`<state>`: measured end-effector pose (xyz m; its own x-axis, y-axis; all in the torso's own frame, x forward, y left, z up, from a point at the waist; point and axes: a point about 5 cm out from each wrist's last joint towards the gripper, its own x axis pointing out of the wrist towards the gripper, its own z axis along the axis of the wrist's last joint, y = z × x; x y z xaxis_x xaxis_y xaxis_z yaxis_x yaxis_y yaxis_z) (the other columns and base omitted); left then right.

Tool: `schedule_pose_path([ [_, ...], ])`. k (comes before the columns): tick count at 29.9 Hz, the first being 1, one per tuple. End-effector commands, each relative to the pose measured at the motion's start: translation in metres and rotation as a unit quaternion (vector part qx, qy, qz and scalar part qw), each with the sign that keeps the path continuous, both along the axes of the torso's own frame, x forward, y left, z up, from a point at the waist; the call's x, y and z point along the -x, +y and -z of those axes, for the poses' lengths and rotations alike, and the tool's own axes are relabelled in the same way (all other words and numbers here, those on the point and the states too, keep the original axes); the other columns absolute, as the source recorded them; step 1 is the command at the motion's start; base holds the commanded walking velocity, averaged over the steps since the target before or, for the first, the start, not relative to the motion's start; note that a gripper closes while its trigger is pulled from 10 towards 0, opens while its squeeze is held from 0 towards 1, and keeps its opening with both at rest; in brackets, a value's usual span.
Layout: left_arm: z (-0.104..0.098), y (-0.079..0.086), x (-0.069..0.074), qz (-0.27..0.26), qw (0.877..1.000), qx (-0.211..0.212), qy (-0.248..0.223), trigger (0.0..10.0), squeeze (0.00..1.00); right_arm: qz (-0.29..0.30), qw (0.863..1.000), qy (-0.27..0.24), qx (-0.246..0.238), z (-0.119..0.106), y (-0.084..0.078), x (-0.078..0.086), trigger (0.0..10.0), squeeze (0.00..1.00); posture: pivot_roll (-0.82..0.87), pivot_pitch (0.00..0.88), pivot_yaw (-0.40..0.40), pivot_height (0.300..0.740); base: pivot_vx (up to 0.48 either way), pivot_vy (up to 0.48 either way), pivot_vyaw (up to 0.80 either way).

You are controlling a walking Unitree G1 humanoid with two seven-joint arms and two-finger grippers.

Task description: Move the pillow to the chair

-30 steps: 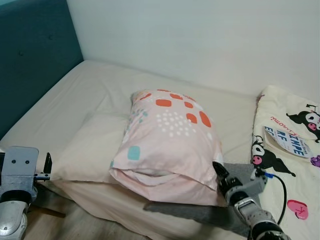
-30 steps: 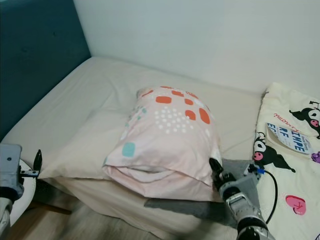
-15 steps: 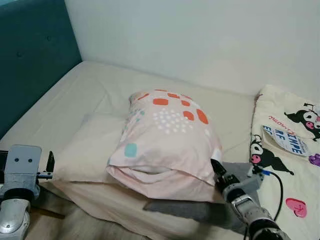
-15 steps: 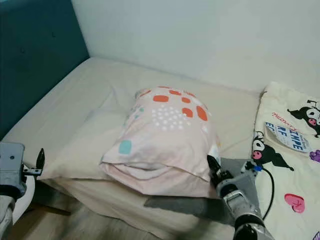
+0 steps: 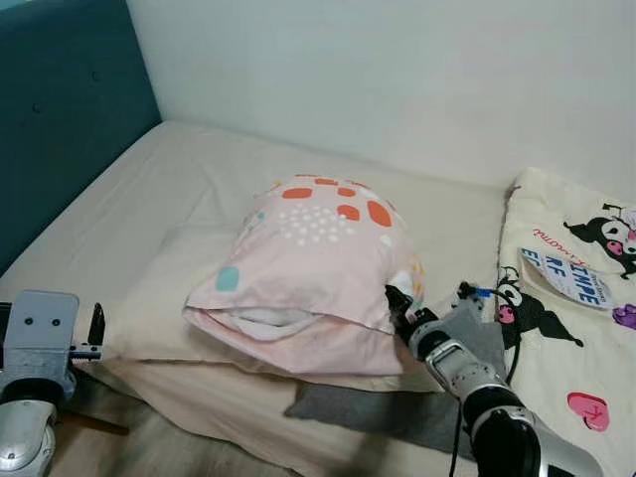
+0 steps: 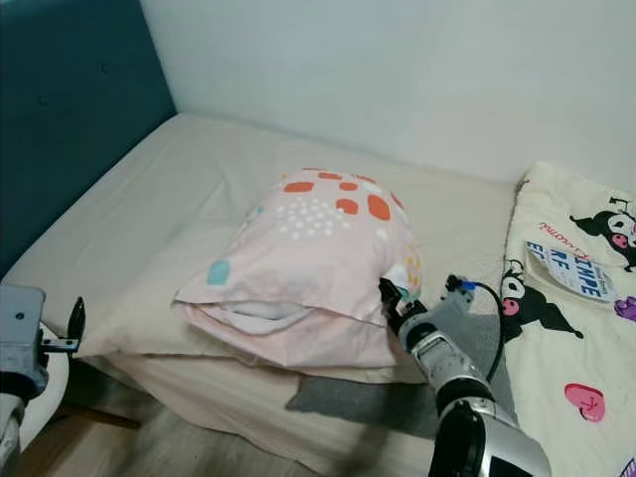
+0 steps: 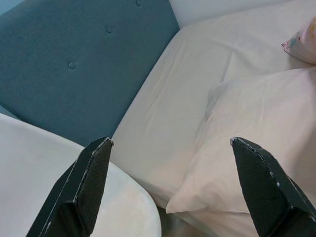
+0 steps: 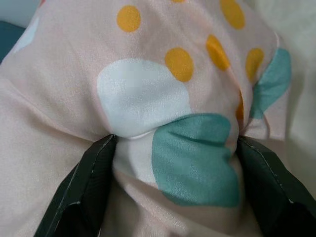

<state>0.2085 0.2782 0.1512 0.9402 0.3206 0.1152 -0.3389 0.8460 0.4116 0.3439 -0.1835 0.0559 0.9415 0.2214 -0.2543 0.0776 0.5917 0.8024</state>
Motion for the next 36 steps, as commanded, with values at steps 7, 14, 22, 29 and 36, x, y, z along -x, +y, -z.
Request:
schedule_pose_path([
  [7, -0.001, 0.006, 0.006, -0.008, 1.000, -0.014, 0.013, 10.0, 0.00, -0.009, 1.000, -0.016, 0.011, -0.010, 0.007, -0.008, 0.0, 0.00, 0.12, 0.150, -0.024, 0.740, 0.000, 0.000, 0.00],
  [14, 0.000, 0.005, 0.003, -0.005, 1.000, -0.017, 0.014, 10.0, 0.00, -0.008, 1.000, -0.019, 0.011, -0.006, 0.008, -0.005, 0.0, 0.00, 0.12, 0.144, -0.026, 0.740, 0.000, 0.000, 0.00],
  [22, 0.000, 0.004, -0.002, -0.007, 1.000, -0.014, 0.007, 10.0, 0.00, -0.015, 0.999, -0.032, 0.017, -0.009, 0.008, -0.007, 0.0, 0.00, 0.11, 0.121, -0.035, 0.740, 0.000, 0.000, 0.00],
  [29, 0.000, 0.002, -0.006, -0.014, 1.000, -0.002, -0.005, 10.0, 0.00, -0.031, 0.996, -0.057, 0.054, -0.019, 0.003, -0.012, 0.0, 0.00, 0.10, 0.091, -0.045, 0.740, 0.000, 0.000, 0.00],
  [36, -0.005, 0.004, -0.019, -0.029, 0.998, 0.035, -0.033, 10.0, 0.00, -0.037, 0.986, -0.113, 0.113, -0.050, -0.010, -0.027, 0.0, 0.00, 0.09, 0.036, -0.057, 0.740, 0.000, 0.000, 0.00],
])
